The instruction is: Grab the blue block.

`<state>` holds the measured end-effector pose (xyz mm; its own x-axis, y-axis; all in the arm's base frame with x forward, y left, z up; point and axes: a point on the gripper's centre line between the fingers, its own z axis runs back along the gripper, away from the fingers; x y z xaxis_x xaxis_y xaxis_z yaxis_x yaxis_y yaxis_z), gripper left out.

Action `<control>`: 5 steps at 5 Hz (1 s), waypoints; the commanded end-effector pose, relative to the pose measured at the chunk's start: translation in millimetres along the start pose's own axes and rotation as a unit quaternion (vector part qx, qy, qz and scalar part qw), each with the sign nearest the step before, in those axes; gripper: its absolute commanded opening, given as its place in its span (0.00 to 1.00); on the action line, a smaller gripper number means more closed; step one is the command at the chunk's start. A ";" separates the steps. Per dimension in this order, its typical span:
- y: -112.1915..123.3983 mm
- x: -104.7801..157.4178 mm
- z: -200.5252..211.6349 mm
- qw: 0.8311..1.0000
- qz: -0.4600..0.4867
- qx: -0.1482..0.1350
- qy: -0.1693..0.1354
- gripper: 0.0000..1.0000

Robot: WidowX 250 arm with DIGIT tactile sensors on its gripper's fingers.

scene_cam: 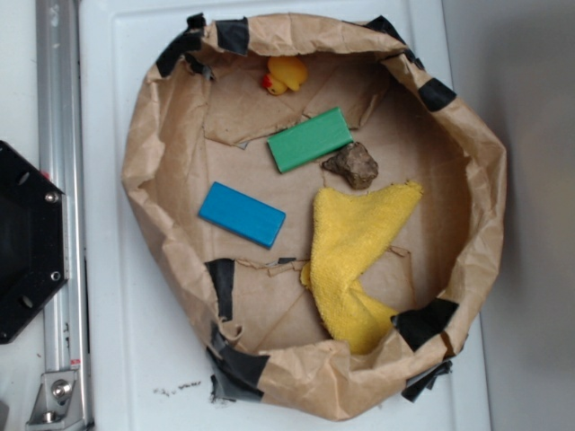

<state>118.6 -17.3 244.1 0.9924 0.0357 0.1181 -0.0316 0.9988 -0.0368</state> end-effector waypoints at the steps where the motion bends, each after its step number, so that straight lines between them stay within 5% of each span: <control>1: 0.0 0.0 0.0 1.000 0.000 0.000 0.000 1.00; 4: 27.9 106.0 -105.6 0.993 -0.116 0.030 0.012 1.00; 5: 40.5 88.3 -134.1 0.985 -0.168 0.035 -0.004 1.00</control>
<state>216.2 21.0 107.0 0.9472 -0.3100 0.0817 0.3067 0.9505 0.0506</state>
